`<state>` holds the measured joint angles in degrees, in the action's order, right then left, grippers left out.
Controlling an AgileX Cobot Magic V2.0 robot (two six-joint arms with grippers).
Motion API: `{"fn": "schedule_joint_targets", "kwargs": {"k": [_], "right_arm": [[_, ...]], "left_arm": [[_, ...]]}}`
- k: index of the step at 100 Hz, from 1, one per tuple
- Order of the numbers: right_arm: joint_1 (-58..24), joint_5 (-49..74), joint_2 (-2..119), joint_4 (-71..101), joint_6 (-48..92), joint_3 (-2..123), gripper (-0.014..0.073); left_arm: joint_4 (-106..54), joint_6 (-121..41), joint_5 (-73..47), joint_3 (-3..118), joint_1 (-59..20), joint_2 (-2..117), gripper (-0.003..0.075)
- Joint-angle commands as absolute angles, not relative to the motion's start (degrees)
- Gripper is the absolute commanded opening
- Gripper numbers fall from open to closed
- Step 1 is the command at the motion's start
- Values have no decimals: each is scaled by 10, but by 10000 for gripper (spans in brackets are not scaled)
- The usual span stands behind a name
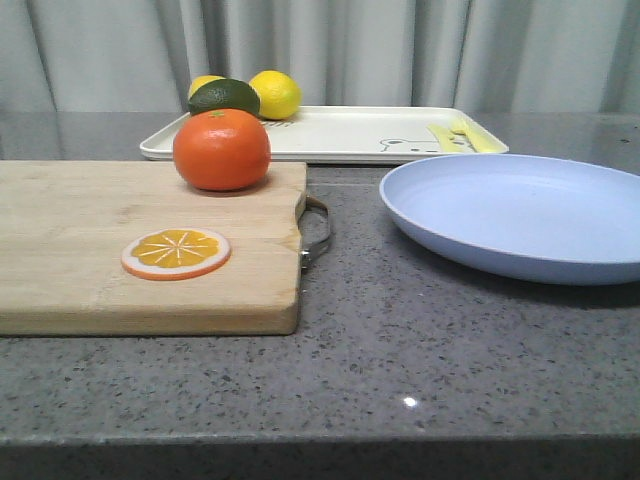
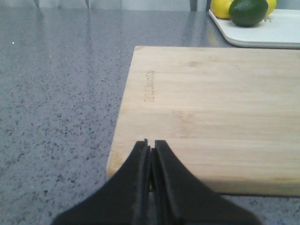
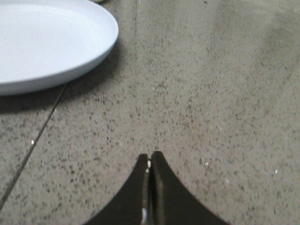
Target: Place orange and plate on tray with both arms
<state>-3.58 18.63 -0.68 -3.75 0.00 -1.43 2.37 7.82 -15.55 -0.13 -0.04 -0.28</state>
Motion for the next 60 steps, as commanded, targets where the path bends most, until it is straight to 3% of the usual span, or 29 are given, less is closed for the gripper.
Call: {"fn": "schedule_joint_targets", "kwargs": {"k": [1, 35, 60], "right_arm": [[-32, 103, -12, -38, 0, -4, -67], [-32, -11, -12, -33, -4, -3, -67], [-32, 0, 4, -22, -4, 33, -64]], "left_arm": [[18, 85, -74, -6, -4, -22, -20], [4, 85, 40, -2, -4, -22, -20], [4, 85, -27, 75, -4, 11, -20]]}}
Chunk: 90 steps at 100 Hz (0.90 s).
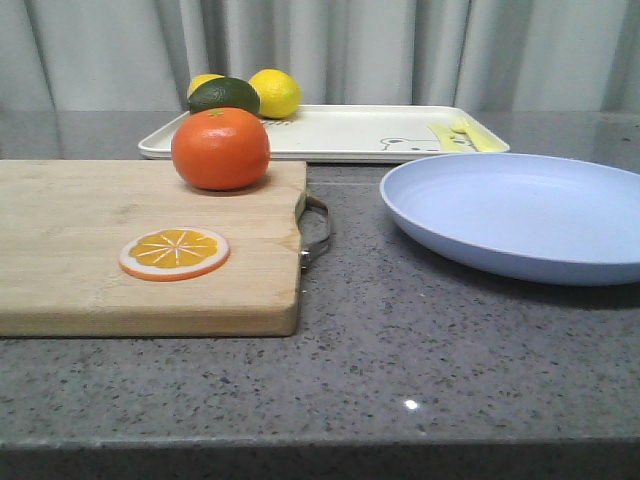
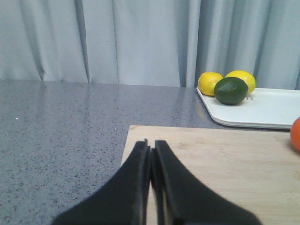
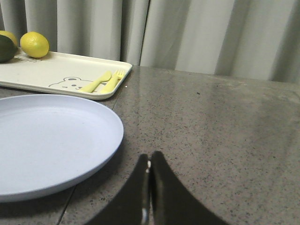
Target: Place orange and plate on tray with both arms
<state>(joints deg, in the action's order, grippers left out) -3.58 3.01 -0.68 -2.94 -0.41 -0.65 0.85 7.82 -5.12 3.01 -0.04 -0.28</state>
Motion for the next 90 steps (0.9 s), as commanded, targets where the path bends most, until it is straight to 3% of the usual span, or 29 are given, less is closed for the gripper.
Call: {"fn": "schedule_joint_targets", "kwargs": {"k": [1, 54, 90], "right_arm": [[-32, 0, 8, -21, -4, 38, -64], [-32, 33, 215, 0, -4, 227, -64], [-32, -10, 234, 0, -4, 234, -66]], "left_arm": [[4, 85, -26, 80, -4, 13, -20], [0, 85, -24, 220, -4, 203, -20], [0, 85, -26, 314, -5, 357, -20]]}}
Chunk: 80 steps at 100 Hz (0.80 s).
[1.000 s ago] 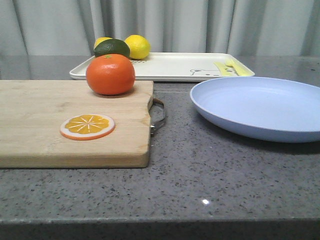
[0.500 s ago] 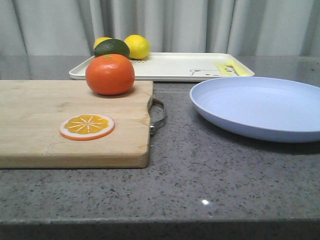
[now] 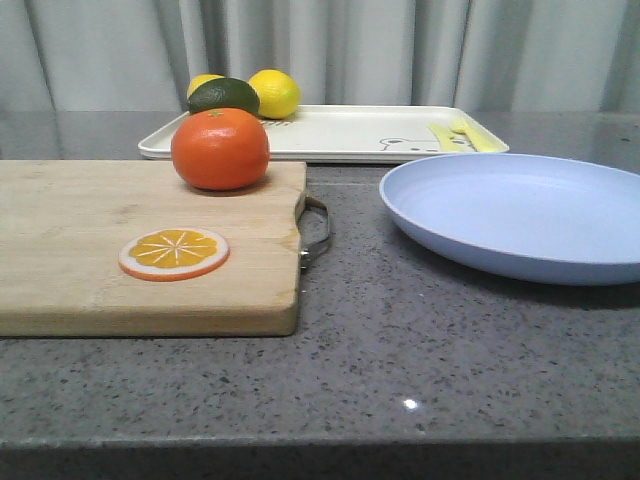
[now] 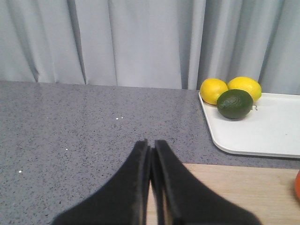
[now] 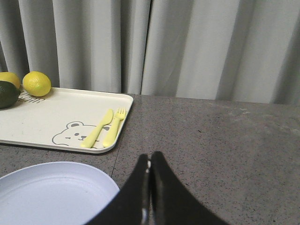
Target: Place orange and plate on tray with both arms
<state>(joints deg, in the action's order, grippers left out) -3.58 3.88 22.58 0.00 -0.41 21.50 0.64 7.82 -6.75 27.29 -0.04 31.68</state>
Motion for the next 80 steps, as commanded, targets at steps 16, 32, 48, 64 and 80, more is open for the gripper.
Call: {"fn": "schedule_joint_targets", "kwargs": {"k": [16, 32, 48, 64, 80], "right_arm": [[-32, -10, 234, 0, -4, 234, -66], [-32, -10, 234, 0, -4, 234, -66], [-32, -10, 234, 0, -4, 234, -66], [-32, -10, 234, 0, -4, 234, -66], [-32, -10, 234, 0, -4, 234, -66]], "left_arm": [[0, 85, -42, 374, -15, 447, 36], [0, 85, -42, 425, -62, 521, 278], [7, 85, -47, 476, -116, 589, 445], [0, 85, -84, 536, -154, 652, 496], [-47, 85, -183, 619, -178, 723, 519]]}}
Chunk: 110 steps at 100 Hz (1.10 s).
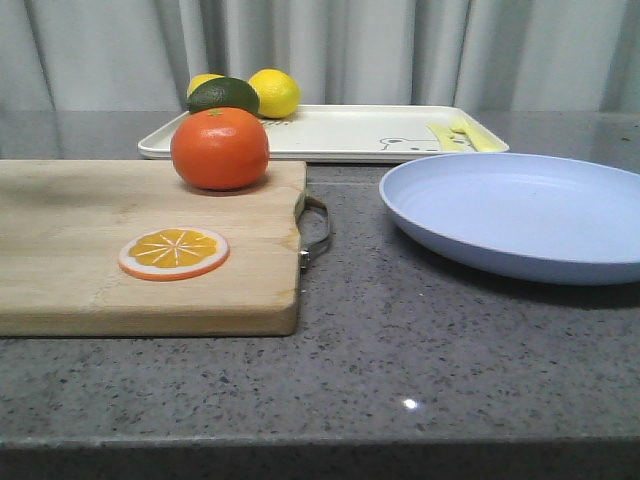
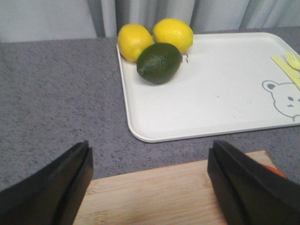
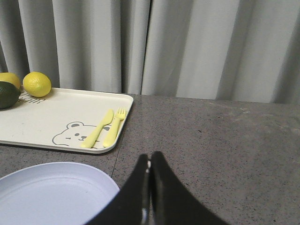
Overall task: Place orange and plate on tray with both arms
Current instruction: 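Lower the left gripper onto the orange and close around it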
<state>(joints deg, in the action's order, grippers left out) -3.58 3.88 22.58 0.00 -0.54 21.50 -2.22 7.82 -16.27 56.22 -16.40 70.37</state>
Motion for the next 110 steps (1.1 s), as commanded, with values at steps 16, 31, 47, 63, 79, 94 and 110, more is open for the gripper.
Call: {"fn": "schedule_joint_targets", "kwargs": {"k": [16, 31, 47, 63, 79, 94, 110], "right_arm": [[-32, -10, 234, 0, -4, 234, -66], [-32, -10, 234, 0, -4, 234, -66], [-32, -10, 234, 0, -4, 234, -66], [-32, -10, 234, 0, -4, 234, -66], [-32, -10, 234, 0, -4, 234, -66], [-32, -10, 234, 0, -4, 234, -66], [-32, -10, 234, 0, -4, 234, -66]], "left_arm": [[-61, 85, -302, 713, -208, 802, 518], [-110, 45, -364, 786, -234, 862, 518], [-130, 30, -402, 830, -256, 914, 518], [-171, 9, -438, 851, -265, 950, 518], [-173, 8, -443, 853, -265, 970, 518], [-172, 8, -451, 853, -265, 979, 516], [-171, 8, -478, 853, -265, 981, 510]]}}
